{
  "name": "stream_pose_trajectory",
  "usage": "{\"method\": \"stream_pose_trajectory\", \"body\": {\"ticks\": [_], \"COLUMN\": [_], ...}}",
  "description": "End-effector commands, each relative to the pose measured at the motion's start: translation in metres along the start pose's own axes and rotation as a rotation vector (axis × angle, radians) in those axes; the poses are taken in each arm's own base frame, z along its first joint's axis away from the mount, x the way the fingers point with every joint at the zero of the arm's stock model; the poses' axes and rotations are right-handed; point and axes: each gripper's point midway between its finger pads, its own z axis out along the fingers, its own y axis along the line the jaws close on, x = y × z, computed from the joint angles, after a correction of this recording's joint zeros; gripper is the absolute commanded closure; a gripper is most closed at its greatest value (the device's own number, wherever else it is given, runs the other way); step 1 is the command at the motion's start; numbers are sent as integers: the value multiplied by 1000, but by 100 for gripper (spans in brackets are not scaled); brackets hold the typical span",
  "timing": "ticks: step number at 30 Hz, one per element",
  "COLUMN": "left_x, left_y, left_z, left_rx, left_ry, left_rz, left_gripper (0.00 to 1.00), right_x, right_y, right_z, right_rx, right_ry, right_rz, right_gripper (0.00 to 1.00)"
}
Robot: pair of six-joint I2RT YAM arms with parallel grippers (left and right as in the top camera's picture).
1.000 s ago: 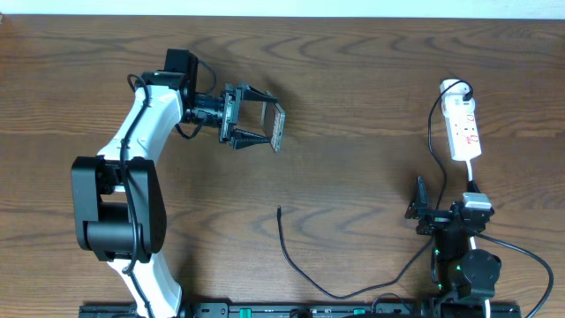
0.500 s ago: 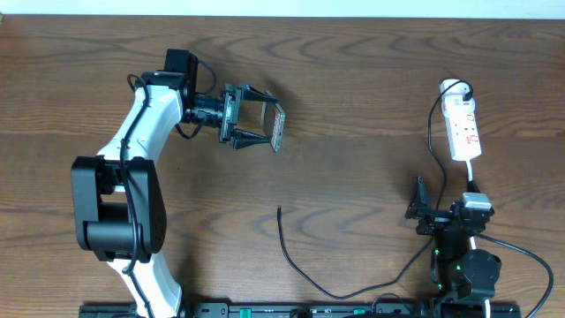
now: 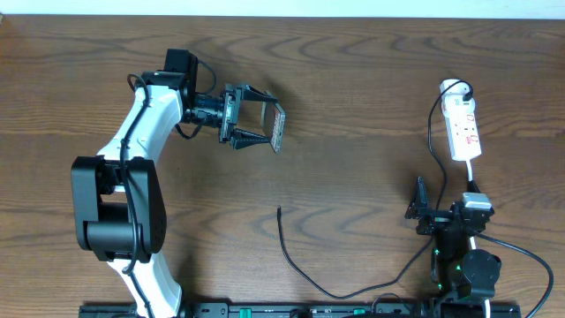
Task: Plug charger to phone and switch on socket
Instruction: 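Lift the phone with the left gripper and raise it upright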
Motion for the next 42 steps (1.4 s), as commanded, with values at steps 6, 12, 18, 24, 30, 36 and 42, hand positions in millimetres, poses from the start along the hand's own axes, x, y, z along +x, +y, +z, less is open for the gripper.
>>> {"method": "stream_pose_trajectory", "body": {"ticks": [6,12,18,24,30,36,42], "left_x": [15,15,15,21,21,21,21], "left_y": [-16,-16,-16,-20,-20,-20,-20], "left_z": [-4,-4,-4,-5,-5,-5,-5], "left_rx": [25,25,25,51,48,47,47], "left_ry": [12,12,12,48,51,53,52], "left_rz": [77,81,84,71,-40,-110,-110], "left_gripper": [93,93,93,93,93,93,93], "right_x": [0,0,0,0,0,0,0], "right_y": [-1,-1,-1,-1,-1,-1,-1], "right_z": [0,0,0,0,0,0,0], "right_rx": [5,5,5,5,5,5,5], "right_ry": [0,0,0,0,0,0,0], "right_rz": [-8,-8,-8,-8,-8,-8,-8], "right_gripper": [1,1,1,1,1,1,1]}}
